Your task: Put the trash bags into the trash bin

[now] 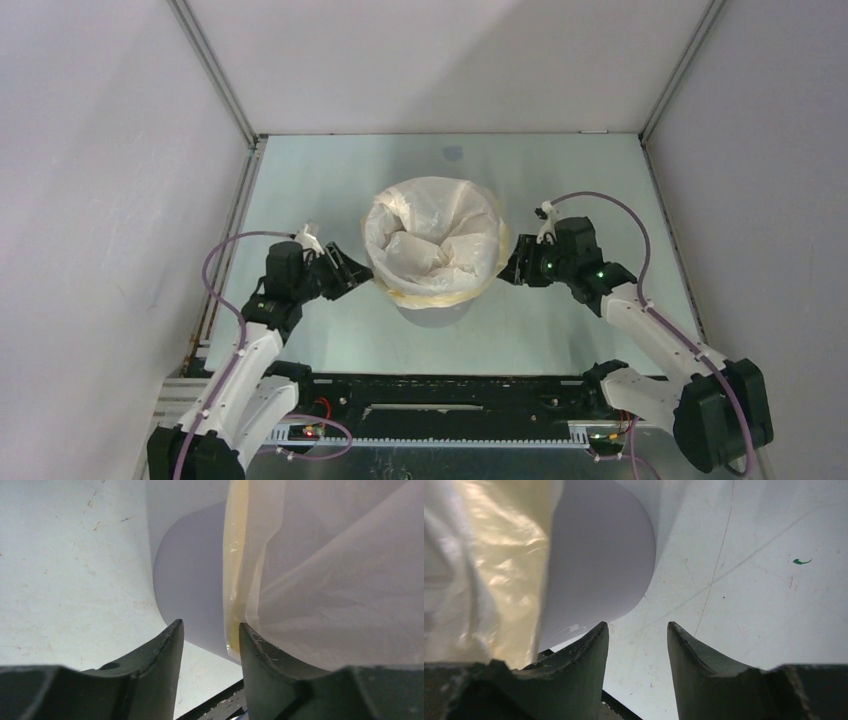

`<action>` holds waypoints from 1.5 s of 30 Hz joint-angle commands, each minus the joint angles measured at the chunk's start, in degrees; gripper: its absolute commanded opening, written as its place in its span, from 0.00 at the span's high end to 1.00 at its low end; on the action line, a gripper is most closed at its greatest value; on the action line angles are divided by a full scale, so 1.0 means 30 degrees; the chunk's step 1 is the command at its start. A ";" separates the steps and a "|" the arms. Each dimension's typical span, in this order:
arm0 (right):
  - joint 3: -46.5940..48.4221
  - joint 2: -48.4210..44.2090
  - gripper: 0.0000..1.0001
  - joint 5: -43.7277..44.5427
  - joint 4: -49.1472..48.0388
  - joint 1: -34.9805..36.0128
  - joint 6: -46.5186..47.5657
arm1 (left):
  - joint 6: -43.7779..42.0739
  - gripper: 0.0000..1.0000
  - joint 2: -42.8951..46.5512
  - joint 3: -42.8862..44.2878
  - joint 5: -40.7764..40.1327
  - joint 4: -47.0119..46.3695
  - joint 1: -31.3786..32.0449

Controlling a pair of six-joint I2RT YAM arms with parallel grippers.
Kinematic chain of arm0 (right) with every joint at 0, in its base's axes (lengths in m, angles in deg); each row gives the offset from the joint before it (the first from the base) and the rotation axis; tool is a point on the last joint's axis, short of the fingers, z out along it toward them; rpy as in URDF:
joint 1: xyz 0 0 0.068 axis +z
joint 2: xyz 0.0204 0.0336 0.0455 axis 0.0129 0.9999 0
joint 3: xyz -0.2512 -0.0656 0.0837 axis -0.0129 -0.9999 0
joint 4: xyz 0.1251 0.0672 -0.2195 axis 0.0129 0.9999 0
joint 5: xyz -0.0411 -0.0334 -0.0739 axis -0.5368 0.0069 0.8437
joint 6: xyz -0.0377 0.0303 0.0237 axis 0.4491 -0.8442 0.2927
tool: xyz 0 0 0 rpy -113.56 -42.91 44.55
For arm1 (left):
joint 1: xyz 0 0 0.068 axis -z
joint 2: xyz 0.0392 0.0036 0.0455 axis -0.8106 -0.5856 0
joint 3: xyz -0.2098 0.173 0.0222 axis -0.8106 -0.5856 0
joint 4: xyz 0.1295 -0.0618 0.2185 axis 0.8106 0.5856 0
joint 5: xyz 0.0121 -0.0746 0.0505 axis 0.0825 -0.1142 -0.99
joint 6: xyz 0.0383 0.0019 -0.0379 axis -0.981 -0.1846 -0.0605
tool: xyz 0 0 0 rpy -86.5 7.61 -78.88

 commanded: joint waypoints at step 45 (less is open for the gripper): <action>-0.6709 -0.7619 0.10 1.7440 -1.2402 1.6394 -2.0085 | 1.6604 0.17 1.1252 -0.5300 -0.7520 -0.5620 1.1167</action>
